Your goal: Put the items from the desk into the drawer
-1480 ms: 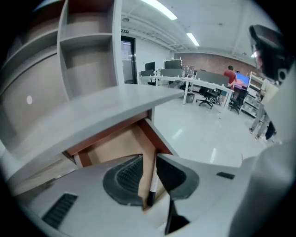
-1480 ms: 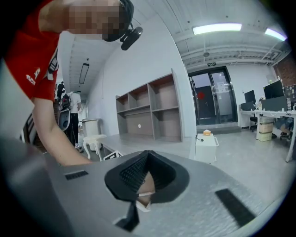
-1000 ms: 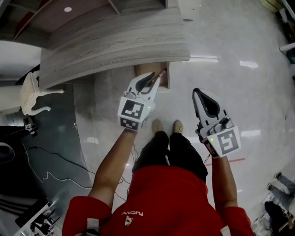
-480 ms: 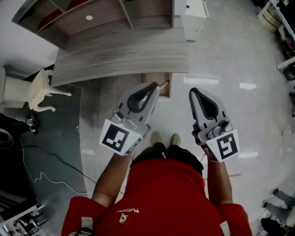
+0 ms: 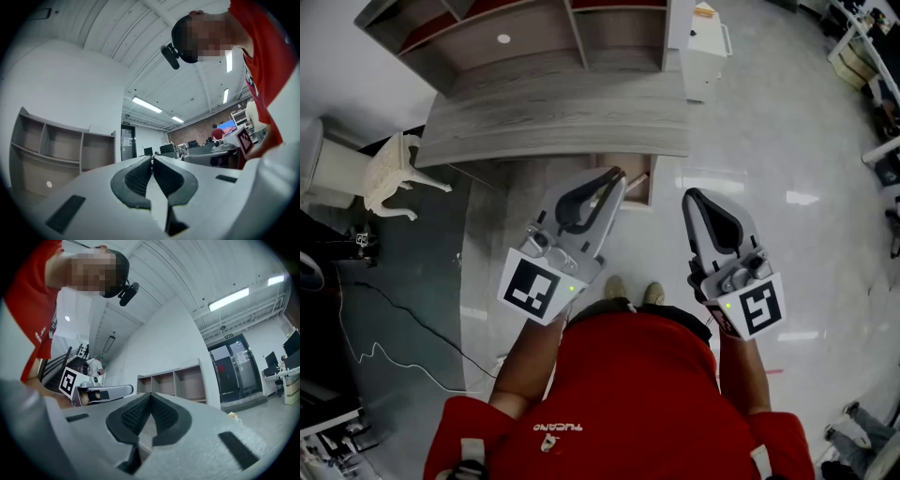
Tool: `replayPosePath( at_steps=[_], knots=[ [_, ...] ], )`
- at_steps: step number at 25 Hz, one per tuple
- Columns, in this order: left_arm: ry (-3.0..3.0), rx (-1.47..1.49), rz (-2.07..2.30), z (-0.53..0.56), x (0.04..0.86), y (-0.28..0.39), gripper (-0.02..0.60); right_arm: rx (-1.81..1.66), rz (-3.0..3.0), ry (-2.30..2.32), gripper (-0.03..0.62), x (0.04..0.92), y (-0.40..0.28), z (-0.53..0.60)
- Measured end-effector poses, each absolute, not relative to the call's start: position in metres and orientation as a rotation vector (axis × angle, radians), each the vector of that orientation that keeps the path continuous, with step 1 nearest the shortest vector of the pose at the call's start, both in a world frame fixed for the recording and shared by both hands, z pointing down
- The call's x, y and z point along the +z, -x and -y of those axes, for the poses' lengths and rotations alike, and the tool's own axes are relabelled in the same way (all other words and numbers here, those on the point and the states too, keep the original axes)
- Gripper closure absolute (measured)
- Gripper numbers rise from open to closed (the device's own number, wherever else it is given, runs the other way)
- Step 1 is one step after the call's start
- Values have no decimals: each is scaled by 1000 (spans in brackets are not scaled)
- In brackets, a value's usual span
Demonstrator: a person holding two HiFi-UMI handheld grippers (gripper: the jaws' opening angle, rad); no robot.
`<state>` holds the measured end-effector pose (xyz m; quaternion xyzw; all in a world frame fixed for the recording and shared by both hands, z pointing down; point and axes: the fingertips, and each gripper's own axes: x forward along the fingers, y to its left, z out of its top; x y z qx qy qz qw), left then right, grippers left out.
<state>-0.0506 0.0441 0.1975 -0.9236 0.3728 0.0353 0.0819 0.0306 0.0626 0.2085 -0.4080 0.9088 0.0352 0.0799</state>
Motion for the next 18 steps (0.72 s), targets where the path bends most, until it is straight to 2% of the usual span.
replayPosePath(
  at_steps=[18],
  knots=[
    [2763, 101, -1097, -54, 201, 50, 565, 110, -2726, 1223, 591, 210, -31, -73]
  ],
)
